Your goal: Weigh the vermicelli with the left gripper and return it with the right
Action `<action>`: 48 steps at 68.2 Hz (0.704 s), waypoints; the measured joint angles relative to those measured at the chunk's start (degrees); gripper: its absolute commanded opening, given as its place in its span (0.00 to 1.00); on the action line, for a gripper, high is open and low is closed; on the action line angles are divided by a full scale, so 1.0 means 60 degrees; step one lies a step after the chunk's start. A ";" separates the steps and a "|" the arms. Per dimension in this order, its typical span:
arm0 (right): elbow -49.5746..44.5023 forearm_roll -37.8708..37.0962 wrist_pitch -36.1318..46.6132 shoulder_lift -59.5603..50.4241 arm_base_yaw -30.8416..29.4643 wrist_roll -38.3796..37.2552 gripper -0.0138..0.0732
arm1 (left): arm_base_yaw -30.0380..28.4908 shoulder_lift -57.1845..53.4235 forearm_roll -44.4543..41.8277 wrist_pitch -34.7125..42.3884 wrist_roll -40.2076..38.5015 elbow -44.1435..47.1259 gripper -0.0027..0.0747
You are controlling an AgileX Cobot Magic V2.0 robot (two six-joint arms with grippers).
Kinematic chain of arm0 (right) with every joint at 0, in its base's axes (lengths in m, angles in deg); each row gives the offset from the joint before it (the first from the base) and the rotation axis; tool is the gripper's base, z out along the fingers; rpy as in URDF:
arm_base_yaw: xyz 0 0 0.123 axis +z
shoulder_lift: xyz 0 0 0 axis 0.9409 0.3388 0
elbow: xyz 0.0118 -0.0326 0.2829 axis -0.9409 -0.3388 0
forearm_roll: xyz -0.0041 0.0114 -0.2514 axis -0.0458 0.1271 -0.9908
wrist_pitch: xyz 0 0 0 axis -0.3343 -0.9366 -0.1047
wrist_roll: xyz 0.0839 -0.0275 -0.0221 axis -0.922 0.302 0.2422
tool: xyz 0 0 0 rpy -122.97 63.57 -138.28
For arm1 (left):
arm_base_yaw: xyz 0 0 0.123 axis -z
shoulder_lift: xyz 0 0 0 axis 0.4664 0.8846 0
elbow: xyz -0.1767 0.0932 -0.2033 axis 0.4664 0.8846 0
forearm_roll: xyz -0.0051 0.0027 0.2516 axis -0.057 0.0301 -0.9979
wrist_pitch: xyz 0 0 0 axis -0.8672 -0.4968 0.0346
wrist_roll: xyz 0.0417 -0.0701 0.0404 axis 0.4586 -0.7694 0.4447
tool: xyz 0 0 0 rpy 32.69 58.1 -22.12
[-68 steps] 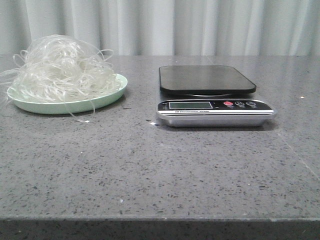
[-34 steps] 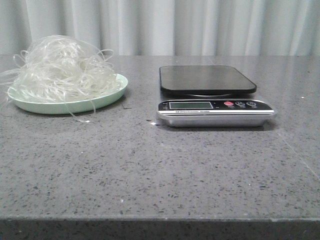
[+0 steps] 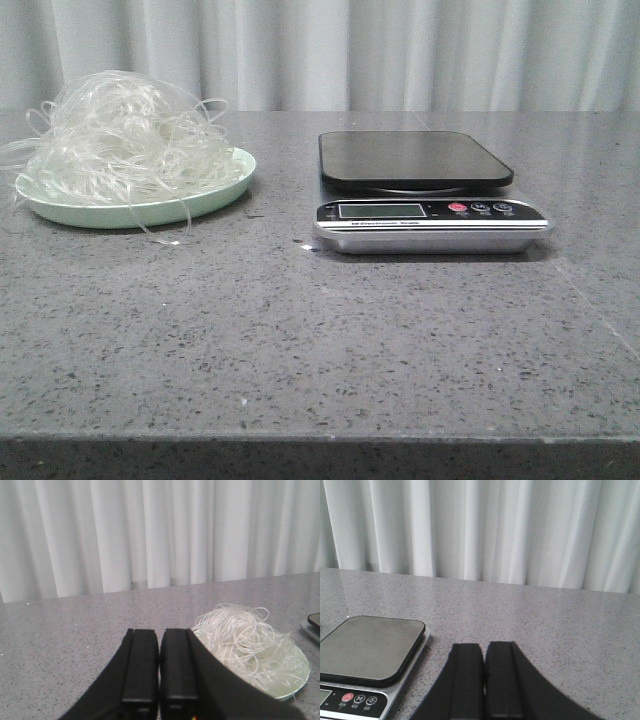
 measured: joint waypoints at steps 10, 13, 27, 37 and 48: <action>0.0000 0.0000 0.0000 0.0000 0.0000 0.0000 0.33 | 0.0000 0.0000 0.0000 0.0000 0.0000 0.0000 0.21; 0.0000 0.0000 0.0000 0.0000 0.0000 0.0000 0.33 | 0.0000 0.0000 0.0000 0.0000 0.0000 0.0000 0.21; 0.0000 0.0000 0.0000 0.0000 0.0000 0.0000 0.33 | -0.0068 0.0000 0.0015 0.0226 0.0000 0.0245 0.21; 0.0000 0.0000 0.0000 0.0000 0.0000 0.0000 0.33 | -0.0566 -0.0130 0.0015 0.0430 0.0000 0.0630 0.21; 0.0000 0.0000 0.0000 0.0000 0.0000 0.0000 0.33 | -0.1143 -0.0742 0.0015 0.0448 0.0000 0.1270 0.21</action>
